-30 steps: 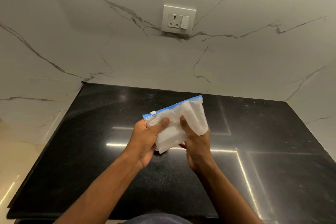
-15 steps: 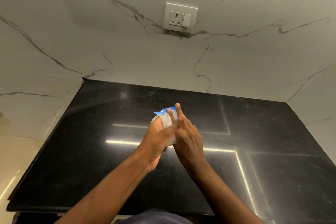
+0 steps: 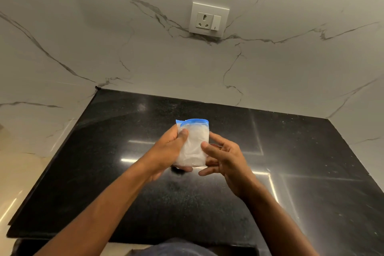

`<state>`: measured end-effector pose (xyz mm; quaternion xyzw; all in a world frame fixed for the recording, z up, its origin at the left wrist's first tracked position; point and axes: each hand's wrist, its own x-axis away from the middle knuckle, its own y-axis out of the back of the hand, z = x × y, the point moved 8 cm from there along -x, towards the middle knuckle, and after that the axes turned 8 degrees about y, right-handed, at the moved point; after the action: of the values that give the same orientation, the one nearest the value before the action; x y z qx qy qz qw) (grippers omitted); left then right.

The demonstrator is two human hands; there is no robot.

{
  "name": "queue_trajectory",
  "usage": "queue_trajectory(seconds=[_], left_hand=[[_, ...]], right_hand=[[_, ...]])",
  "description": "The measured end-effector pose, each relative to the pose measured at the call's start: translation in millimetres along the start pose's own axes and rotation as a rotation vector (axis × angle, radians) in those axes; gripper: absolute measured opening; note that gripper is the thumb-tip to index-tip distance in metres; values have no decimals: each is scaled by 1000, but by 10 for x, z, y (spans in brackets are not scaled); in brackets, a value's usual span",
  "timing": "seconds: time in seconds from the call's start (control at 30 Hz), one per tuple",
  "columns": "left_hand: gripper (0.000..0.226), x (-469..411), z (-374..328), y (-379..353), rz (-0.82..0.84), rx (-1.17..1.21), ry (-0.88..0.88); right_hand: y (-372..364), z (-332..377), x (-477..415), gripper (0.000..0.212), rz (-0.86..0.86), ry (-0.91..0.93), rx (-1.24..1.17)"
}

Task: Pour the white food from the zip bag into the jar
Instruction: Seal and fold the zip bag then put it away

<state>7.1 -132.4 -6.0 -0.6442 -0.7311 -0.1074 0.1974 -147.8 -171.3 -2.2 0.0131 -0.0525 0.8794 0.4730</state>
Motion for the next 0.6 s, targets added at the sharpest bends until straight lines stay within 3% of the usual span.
queue_trajectory(seconds=[0.1,0.17,0.27,0.37,0.6], left_hand=[[29,-8,-10,7,105,-62,7],[37,-1,-29,34,151,-82,19],[29,-6,-33,99,174,-59,28],[33,6,25,94,225,60,101],[45,-11,132,102,241,276,71]], right_hand=[[39,15,-32,32,-3,-36,-31],[59,7,-38,31,-41,-43,-61],[61,-13,-46,32,-79,-53,-127],[97,-80,-39,42,-193,-112,-249],[37,-356,-17,35,-371,-261,-537]])
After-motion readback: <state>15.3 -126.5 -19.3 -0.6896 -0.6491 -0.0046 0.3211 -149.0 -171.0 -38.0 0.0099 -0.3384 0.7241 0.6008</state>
